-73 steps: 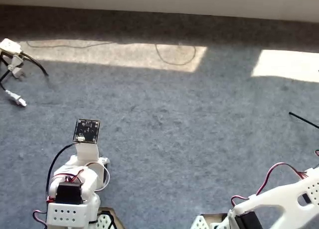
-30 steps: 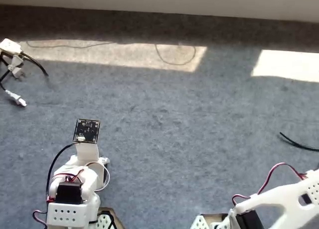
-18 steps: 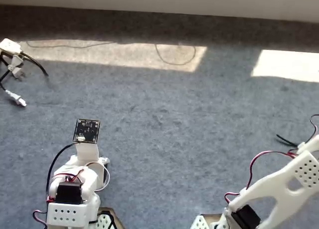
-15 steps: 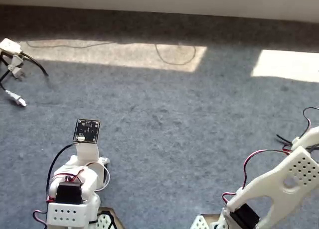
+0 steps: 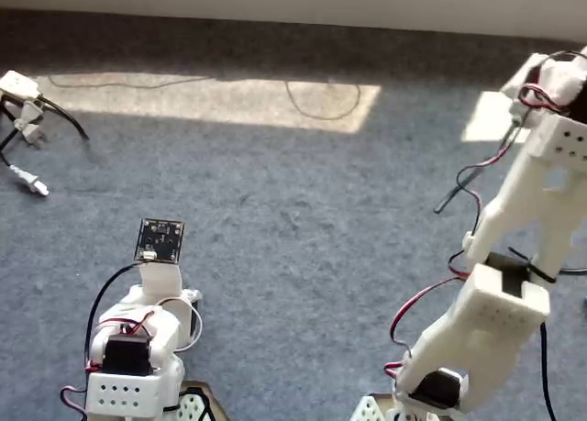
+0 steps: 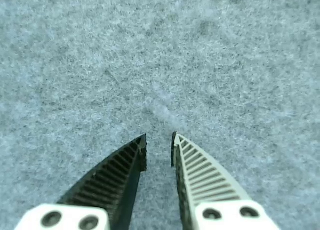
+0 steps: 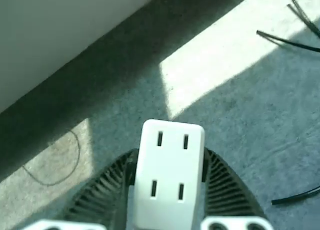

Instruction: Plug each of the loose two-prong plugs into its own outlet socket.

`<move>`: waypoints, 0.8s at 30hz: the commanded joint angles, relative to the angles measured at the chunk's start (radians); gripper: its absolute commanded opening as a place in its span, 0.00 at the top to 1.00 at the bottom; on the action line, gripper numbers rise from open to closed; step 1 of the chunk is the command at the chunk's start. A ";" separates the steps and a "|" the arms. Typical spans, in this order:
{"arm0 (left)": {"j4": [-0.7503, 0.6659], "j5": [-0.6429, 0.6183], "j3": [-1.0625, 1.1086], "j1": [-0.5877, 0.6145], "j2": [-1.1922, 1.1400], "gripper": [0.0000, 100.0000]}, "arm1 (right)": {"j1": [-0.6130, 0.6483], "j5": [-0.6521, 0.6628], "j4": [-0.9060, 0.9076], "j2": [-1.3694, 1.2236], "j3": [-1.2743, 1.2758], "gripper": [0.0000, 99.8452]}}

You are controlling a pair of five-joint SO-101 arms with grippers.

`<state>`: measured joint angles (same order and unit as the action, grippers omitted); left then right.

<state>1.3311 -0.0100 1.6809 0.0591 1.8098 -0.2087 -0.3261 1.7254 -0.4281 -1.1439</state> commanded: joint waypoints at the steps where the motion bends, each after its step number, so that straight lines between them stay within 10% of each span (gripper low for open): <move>1: 0.005 0.005 0.015 -0.013 0.005 0.90 | 0.137 -0.160 0.038 0.166 0.268 0.89; 8: 0.005 0.005 0.015 -0.013 0.005 0.90 | 0.372 -0.520 -0.050 0.229 0.668 0.90; 24: 0.005 0.005 0.015 -0.013 0.005 0.90 | 0.800 -0.523 -0.697 0.226 1.250 0.89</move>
<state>1.3311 -0.0100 1.6809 0.0591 1.8098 0.5462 -0.8462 1.1715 -0.2593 0.0284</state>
